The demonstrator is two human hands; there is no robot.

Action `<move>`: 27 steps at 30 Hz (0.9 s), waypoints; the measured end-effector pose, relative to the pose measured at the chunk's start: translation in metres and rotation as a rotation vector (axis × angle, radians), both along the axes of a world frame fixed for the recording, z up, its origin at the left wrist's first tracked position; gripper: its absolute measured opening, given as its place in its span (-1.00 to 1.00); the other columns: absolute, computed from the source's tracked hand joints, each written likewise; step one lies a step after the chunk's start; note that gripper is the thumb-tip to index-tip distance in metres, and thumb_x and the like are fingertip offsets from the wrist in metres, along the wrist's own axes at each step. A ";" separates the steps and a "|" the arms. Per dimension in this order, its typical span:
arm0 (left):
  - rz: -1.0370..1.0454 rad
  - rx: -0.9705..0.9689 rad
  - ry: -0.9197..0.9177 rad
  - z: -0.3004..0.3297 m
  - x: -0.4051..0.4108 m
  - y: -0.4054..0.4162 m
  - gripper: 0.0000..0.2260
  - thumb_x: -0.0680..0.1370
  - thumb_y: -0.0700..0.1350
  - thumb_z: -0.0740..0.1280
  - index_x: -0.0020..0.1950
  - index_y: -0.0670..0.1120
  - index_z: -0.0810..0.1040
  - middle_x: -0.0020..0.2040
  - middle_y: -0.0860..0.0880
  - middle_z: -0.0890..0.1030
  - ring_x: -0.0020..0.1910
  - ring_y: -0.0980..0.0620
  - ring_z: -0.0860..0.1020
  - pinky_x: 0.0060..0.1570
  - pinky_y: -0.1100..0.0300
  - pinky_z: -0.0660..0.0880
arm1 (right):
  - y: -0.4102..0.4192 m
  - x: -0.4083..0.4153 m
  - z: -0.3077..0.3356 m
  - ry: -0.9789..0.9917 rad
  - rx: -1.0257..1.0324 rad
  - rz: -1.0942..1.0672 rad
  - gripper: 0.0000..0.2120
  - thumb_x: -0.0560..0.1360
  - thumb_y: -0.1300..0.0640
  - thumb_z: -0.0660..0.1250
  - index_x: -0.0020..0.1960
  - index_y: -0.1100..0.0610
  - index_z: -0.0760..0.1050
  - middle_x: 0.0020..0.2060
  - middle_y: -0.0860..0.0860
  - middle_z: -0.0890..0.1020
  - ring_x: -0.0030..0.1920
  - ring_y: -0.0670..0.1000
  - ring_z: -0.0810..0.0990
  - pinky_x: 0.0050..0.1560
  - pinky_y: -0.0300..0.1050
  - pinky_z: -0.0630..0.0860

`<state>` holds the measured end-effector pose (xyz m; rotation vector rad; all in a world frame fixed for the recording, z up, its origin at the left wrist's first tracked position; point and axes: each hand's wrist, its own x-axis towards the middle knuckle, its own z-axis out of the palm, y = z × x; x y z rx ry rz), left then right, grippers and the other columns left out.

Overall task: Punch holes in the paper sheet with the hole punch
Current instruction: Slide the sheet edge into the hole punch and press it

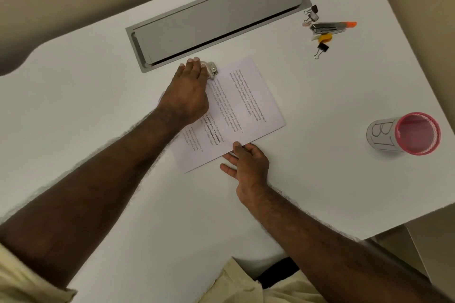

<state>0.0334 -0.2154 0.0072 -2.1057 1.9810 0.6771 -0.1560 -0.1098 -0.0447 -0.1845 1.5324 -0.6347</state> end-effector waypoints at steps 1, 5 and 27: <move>0.000 -0.007 -0.001 0.001 0.001 0.003 -0.39 0.75 -0.14 0.13 0.74 -0.20 -0.04 0.75 -0.22 -0.08 0.75 -0.19 -0.09 0.72 -0.06 -0.13 | 0.000 -0.001 -0.001 -0.004 0.002 -0.002 -0.91 0.65 0.17 0.42 0.14 0.14 0.61 0.06 0.13 0.75 -0.06 0.07 0.79 -0.07 0.17 0.77; -0.015 -0.039 0.004 -0.001 0.003 0.013 -0.35 0.72 -0.19 0.16 0.74 -0.19 -0.07 0.75 -0.22 -0.10 0.75 -0.18 -0.11 0.72 -0.08 -0.11 | 0.001 -0.004 -0.003 -0.024 0.010 -0.025 -0.93 0.63 0.19 0.44 0.11 0.14 0.63 0.02 0.14 0.75 -0.06 0.08 0.79 -0.12 0.16 0.77; 0.132 -0.226 0.056 0.006 -0.004 0.051 -0.60 0.75 -0.17 0.18 0.58 -0.24 0.41 0.51 -0.28 0.53 0.44 -0.31 0.53 0.49 -0.16 0.45 | 0.028 -0.063 0.004 -0.015 -0.034 0.022 -0.88 0.64 0.21 0.43 0.16 0.22 0.62 0.04 0.18 0.75 -0.05 0.09 0.81 -0.18 0.06 0.75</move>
